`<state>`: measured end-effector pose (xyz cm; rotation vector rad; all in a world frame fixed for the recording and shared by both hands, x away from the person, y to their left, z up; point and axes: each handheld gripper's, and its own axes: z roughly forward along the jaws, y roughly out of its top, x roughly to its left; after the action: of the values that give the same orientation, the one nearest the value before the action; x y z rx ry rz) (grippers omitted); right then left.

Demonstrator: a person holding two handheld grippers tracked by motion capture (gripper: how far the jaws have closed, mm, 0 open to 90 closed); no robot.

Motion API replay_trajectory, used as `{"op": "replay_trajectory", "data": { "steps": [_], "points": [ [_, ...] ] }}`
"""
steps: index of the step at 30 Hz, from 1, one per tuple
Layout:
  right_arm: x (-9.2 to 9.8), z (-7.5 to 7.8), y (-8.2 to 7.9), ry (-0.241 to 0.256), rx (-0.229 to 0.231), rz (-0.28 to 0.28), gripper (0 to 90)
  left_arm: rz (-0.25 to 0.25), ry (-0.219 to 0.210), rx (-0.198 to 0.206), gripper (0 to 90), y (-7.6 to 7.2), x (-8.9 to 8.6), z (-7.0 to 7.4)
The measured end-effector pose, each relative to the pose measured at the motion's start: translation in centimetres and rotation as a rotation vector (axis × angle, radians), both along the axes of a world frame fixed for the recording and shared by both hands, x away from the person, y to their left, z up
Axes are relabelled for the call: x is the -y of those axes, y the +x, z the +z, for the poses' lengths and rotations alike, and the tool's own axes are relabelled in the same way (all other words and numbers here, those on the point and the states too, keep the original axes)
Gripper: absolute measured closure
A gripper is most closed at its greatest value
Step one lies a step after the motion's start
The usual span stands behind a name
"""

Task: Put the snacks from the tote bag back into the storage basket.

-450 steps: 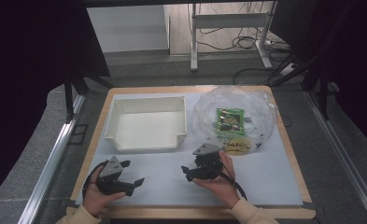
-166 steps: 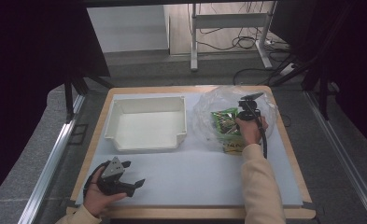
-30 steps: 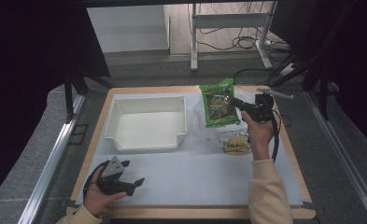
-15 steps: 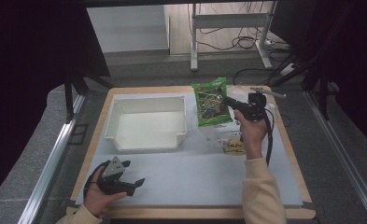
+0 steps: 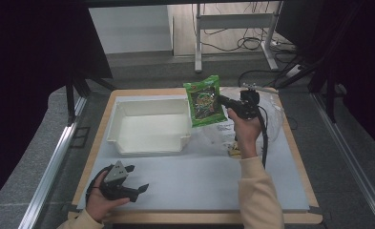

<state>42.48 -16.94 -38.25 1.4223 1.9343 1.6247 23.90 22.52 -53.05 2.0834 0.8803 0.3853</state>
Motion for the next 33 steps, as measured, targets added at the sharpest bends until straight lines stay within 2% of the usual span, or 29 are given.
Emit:
{"op": "replay_trajectory", "data": {
  "steps": [17,21,33],
  "points": [
    [-2.5,0.3,0.3,0.008,0.003,0.046,89.9,0.002,0.002,0.0,12.1,0.0,0.0,0.0],
    [-3.0,0.5,0.4,0.023,0.005,0.052,89.9,0.003,0.001,0.002,12.1,0.0,-0.1,0.0],
    [-5.4,0.8,0.7,-0.002,0.004,0.086,89.9,-0.003,-0.002,0.003,12.1,0.0,-0.2,0.1]
  ]
}}
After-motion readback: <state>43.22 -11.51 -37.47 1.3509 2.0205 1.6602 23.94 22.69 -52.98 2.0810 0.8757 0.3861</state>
